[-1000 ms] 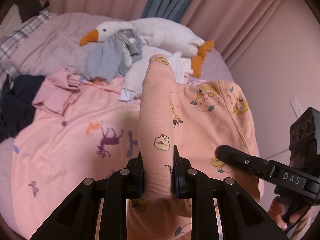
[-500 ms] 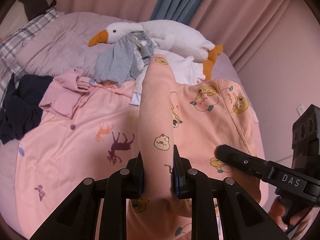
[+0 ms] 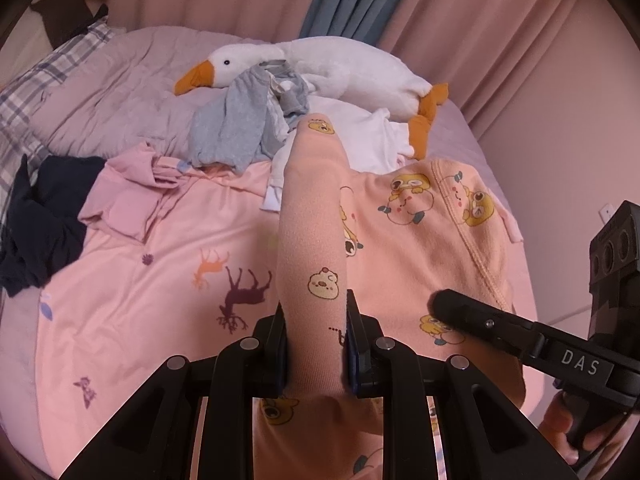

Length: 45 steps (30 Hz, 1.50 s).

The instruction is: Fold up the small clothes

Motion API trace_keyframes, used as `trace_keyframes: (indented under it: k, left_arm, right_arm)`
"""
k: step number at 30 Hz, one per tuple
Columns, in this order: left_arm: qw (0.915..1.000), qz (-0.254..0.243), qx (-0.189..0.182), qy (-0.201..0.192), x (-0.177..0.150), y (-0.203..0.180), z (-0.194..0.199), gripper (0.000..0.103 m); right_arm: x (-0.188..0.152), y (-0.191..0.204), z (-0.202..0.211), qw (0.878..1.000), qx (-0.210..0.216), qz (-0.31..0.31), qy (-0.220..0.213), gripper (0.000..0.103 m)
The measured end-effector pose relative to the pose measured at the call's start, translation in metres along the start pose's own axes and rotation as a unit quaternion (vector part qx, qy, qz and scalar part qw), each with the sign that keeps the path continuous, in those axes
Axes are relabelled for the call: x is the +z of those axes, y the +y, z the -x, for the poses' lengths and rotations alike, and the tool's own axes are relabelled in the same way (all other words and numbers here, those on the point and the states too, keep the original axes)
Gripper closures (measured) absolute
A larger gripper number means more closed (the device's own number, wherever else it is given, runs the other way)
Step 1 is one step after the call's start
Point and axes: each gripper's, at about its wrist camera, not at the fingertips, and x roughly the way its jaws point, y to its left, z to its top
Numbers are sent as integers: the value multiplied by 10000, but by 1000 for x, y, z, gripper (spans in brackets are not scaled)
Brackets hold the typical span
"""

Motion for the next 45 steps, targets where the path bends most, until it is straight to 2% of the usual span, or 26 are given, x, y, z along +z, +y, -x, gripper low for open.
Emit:
trace_keyframes:
  k: [12,21,31,45]
  left_arm:
    - [9998,2,128,-126,-11,0,25,82]
    - [9996,-30,232,-127,-13,-4,25,82]
    - [9996,-1,293,38,-11,0,10,82]
    - [9991,72,305,296,-5,15,-31,82]
  right_arm:
    - [-16,13,13,9998,128,100,-61,78]
    - [-18,12,14,9998,129,93,-103,78]
    - [-13,7,-2,9999,85,13,73,78]
    - [3,-10,-41,9994,-23,-32,330,78]
